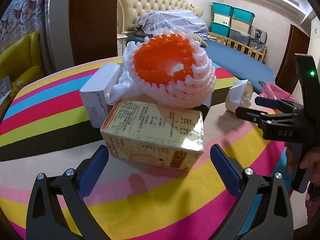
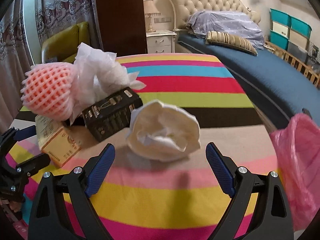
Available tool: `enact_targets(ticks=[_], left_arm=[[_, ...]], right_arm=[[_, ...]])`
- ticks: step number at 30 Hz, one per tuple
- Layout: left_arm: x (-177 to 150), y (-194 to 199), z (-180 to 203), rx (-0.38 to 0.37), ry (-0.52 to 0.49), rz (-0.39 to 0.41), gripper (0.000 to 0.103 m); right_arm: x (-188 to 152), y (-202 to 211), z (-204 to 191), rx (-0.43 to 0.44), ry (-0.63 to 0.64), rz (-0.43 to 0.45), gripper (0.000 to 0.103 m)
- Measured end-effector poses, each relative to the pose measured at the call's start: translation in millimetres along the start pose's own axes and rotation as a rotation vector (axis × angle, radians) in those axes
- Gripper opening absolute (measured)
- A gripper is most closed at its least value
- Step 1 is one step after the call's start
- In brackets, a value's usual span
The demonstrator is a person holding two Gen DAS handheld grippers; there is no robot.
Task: Collect trash
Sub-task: 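Grasp the crumpled white tissue with the right gripper, then grasp the yellow paper box with the left gripper and lift it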
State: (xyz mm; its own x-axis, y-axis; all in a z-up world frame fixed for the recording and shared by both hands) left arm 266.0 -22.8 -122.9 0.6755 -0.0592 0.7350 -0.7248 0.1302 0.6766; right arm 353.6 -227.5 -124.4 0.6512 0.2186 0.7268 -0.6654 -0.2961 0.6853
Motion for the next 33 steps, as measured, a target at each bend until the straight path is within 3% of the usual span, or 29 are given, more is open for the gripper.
enact_targets(ticks=[9,10,11,12,14,17,23,25,27,28,29,30,33], left_arm=[[7,-24,-4,0.008,0.027,-0.074,0.098],[7,-24,-4,0.009,0.031,-0.074,0.093],[8,-22,-5,-0.007,0.038,-0.067,0.08],[7,-19,-5,-0.02,0.041,-0.061,0.071],[3,-15,-6,-0.007,0.036,-0.064,0.044],[-1,-14,-9,-0.03,0.052,-0.079,0.029],[-8,1,-14,-0.025,0.065,-0.056,0.02],[-11,4,-14,-0.034,0.063,-0.056,0.02],[-16,10,-10,-0.055,0.065,-0.055,0.027],[-17,13,-8,-0.061,0.07,-0.055,0.056],[-17,17,-7,-0.059,0.086,-0.042,0.093],[-15,19,-10,-0.049,0.103,-0.019,0.097],[-4,21,-11,0.029,0.15,0.029,0.098]], right_arm=[[9,-29,4,0.018,-0.019,-0.073,0.086],[10,-27,5,0.018,-0.023,-0.059,0.078],[11,-22,7,0.008,-0.028,-0.037,0.072],[11,-19,8,-0.001,-0.027,-0.024,0.072],[9,-12,8,-0.018,-0.012,-0.004,0.07],[0,3,7,-0.028,-0.002,0.022,0.069],[-20,31,3,-0.011,-0.01,0.063,0.069],[-30,40,2,-0.003,-0.012,0.067,0.069],[-37,46,1,0.01,-0.023,0.069,0.069],[-40,47,0,0.015,-0.028,0.067,0.069],[-43,49,-1,0.019,-0.031,0.065,0.069],[-45,50,0,0.02,-0.034,0.065,0.069],[-46,55,4,0.019,-0.043,0.075,0.07]])
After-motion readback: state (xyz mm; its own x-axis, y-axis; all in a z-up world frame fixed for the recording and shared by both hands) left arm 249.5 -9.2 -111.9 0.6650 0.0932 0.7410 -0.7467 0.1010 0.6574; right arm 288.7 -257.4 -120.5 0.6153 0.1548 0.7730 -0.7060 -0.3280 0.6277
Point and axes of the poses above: each gripper's, at about its wrist camera, not at the fingertips, and y roughly against the way its jaws point, z to its right, x to its top, the point moved 7 cm from there along -y, roughly the way its jaws point, and after that the axes turned 1 degree about -y, right-handed, at the moved point
